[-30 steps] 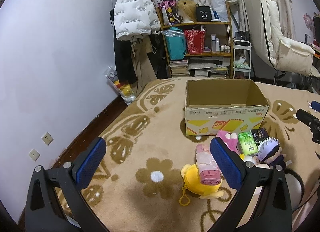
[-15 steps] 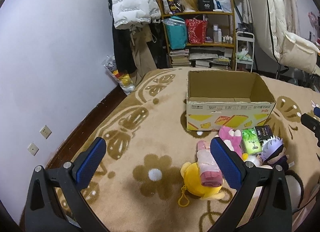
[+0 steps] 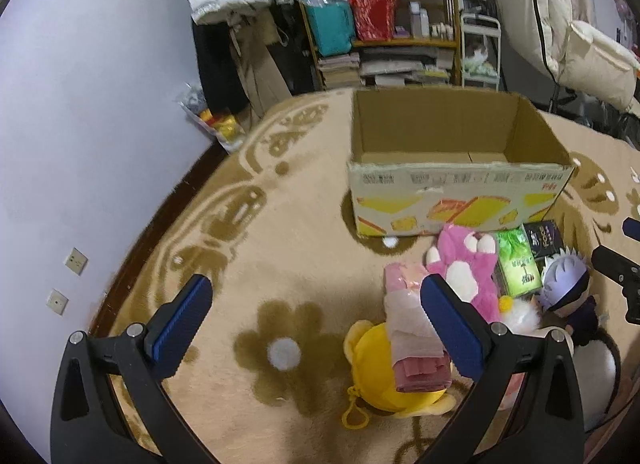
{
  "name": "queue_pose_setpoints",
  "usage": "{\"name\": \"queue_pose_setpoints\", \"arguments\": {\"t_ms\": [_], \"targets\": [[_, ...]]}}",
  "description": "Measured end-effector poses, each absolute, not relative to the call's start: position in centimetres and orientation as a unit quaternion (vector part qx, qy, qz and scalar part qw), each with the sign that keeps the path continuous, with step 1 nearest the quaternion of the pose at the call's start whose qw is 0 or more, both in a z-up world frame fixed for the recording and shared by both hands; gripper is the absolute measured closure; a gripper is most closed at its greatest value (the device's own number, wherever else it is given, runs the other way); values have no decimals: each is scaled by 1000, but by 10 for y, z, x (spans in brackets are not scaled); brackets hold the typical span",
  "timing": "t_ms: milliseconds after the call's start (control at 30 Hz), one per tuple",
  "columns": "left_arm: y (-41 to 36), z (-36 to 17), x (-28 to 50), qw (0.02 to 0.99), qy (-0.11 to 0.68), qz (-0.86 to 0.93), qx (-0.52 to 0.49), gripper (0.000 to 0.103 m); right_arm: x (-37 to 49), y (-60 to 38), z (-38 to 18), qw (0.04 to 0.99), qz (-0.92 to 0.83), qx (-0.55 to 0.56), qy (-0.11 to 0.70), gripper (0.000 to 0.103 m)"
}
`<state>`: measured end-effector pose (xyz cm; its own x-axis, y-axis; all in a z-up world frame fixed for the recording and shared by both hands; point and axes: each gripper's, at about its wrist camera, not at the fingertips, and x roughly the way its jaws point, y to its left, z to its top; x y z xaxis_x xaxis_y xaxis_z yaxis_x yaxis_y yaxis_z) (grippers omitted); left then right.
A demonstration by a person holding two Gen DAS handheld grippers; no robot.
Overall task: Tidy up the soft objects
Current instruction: 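Lower the left tool onto the pink cloth bundle while the right tool lowers onto the white-haired doll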
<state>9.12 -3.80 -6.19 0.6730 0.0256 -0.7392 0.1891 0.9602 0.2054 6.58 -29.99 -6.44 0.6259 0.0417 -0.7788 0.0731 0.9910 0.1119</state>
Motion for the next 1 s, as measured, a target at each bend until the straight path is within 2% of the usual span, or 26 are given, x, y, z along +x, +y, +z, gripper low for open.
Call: {"name": "queue_pose_setpoints", "arguments": {"t_ms": [367, 500, 1000], "targets": [[-74, -104, 101, 874, 448, -69, 176, 0, 85, -308, -104, 863, -11, 82, 499, 0], [-80, -114, 105, 865, 462, -77, 179, 0, 90, -305, -121, 844, -11, 68, 532, 8], [-82, -139, 112, 845, 495, -80, 186, 0, 94, -301, -137, 825, -3, 78, 559, 8]]}}
